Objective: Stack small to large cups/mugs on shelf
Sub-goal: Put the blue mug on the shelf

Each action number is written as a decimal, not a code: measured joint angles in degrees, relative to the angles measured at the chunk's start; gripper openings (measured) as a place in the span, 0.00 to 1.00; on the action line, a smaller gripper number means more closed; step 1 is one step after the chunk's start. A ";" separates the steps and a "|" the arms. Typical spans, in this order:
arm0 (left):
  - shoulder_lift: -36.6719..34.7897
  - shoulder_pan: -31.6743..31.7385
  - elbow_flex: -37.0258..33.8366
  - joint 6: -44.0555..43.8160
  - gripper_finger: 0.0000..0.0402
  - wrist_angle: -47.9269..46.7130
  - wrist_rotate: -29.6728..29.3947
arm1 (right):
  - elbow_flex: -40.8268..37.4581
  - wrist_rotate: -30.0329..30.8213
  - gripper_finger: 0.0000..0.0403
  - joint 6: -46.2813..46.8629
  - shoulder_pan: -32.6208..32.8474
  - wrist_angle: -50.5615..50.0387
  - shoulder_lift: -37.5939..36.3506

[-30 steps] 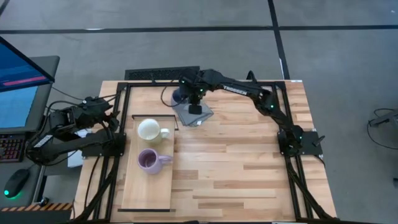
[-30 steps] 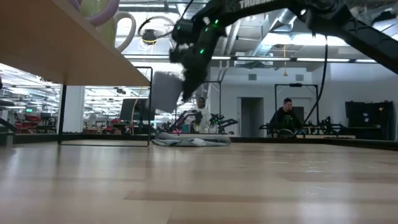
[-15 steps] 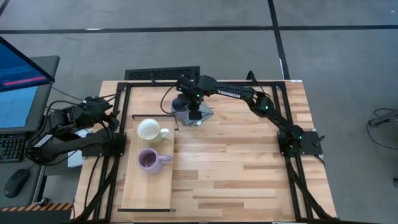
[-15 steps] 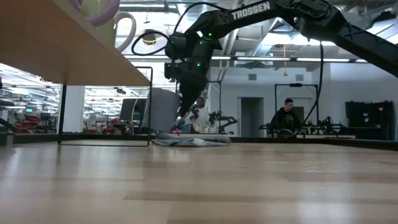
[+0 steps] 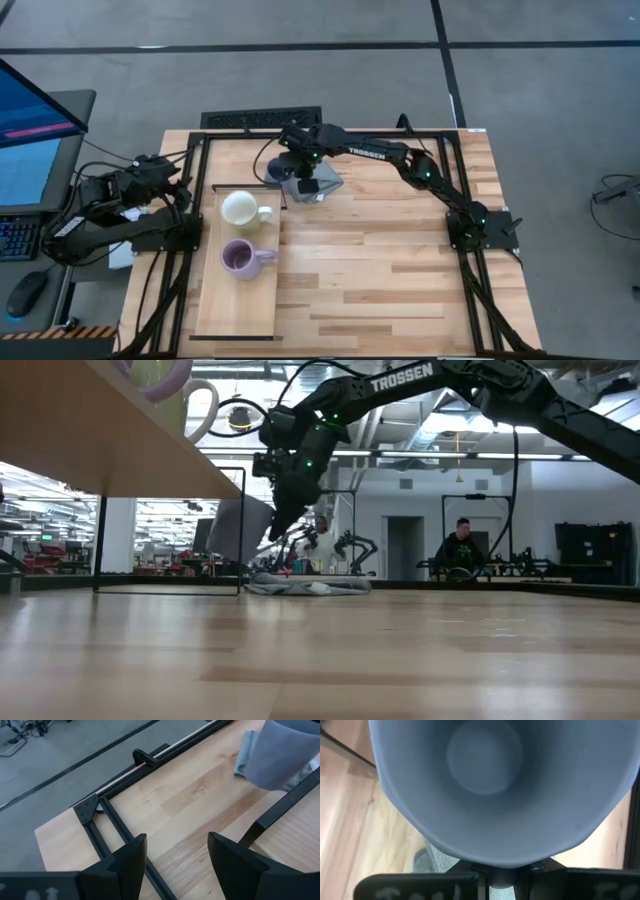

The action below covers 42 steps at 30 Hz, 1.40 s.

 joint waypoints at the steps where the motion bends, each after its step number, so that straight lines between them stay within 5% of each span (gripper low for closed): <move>1: 0.00 0.00 0.00 0.00 0.50 0.00 -0.02 | 0.02 -0.21 0.14 -0.07 0.13 0.33 0.00; 42: 0.02 0.00 0.01 -1.92 0.50 0.02 -3.04 | 0.02 -0.18 0.14 -0.95 0.66 3.44 2.71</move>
